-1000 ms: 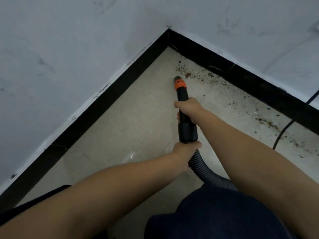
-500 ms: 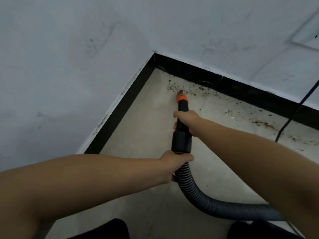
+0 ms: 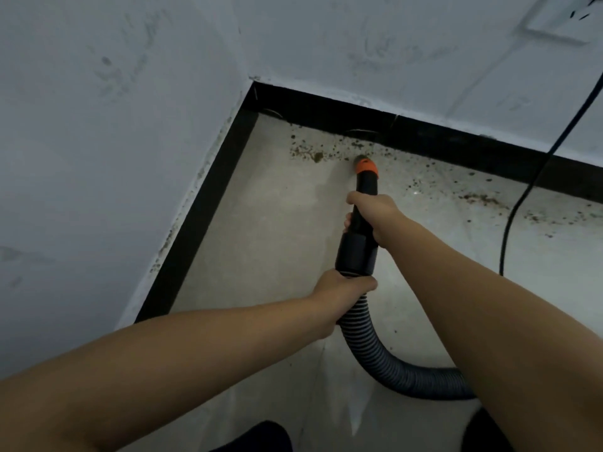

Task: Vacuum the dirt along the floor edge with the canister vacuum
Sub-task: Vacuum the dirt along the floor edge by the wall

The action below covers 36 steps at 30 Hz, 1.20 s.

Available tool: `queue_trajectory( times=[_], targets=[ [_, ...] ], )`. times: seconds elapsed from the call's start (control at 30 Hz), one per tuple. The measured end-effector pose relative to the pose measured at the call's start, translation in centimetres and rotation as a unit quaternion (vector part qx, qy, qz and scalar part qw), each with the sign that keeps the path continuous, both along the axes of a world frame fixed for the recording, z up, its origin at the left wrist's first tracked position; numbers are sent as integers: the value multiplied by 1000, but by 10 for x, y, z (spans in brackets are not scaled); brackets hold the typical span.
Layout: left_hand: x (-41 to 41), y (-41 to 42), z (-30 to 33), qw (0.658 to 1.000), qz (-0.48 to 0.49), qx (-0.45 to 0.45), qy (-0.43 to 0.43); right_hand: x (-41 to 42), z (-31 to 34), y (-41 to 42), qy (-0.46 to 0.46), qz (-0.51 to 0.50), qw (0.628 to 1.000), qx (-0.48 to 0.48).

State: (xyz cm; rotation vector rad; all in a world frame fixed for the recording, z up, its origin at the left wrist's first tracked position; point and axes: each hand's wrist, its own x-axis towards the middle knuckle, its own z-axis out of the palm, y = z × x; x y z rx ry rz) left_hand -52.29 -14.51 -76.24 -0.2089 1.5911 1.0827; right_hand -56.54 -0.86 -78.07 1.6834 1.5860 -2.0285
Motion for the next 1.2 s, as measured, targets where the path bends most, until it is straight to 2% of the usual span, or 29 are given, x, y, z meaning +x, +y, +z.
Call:
queue_trajectory(
  times=[0.2,0.37,0.57,0.8,0.97,1.2],
  targets=[
    [-17,-25,-5,995,93,-19,4,-45,1,-42,17,113,993,-19],
    [-36,-33,-8,990,130,-35,45,-72,1,-56,36,128,991,-33],
    [-30,-25,-9,995,69,-30,60,-50,-1,-38,31,64,997,-38],
    [-13,12,-7,999,-22,-4,31,-6,-3,11,13,-23,999,-23],
    [-12,30,-14,1000,-18,12,17,-6,-5,30,10,-34,999,-12],
    [-20,38,-21,999,38,16,5,-28,-1,31,8,29,1000,0]
  ],
)
